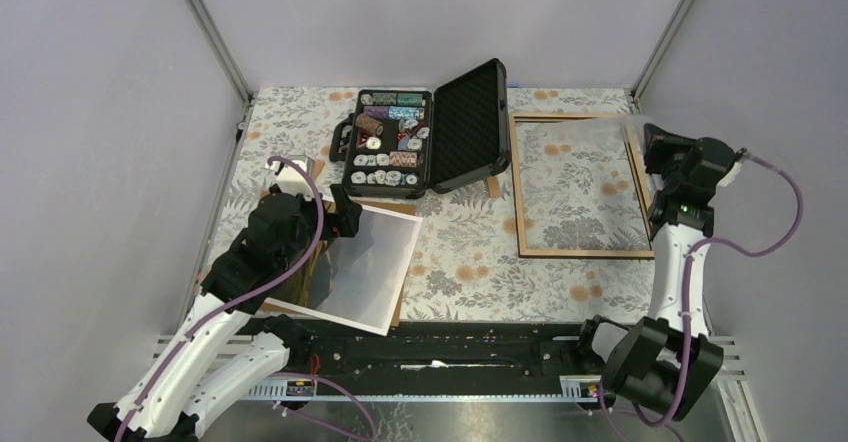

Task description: Put the photo into the frame

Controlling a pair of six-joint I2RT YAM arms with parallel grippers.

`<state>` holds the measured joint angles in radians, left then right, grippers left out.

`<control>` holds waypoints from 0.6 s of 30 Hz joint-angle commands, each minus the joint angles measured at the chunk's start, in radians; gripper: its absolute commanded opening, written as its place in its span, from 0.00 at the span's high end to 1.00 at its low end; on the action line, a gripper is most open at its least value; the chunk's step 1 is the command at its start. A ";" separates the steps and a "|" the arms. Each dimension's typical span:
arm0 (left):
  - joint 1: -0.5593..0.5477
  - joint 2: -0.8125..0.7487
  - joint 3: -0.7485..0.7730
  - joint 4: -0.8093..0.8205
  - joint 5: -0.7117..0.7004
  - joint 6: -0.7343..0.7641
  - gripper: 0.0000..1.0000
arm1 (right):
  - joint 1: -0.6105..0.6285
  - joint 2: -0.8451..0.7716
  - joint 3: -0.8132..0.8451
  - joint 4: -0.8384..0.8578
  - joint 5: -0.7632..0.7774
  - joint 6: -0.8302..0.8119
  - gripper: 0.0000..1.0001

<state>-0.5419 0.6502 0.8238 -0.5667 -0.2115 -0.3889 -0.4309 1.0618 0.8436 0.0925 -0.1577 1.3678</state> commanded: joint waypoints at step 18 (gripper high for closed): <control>-0.001 -0.004 -0.002 0.034 -0.039 0.002 0.01 | 0.079 0.314 0.282 0.125 -0.038 0.021 1.00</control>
<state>-0.5419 0.6502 0.8238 -0.5667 -0.2192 -0.3889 -0.3721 1.3880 1.1980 0.1207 -0.2024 1.3628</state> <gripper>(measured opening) 0.987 0.018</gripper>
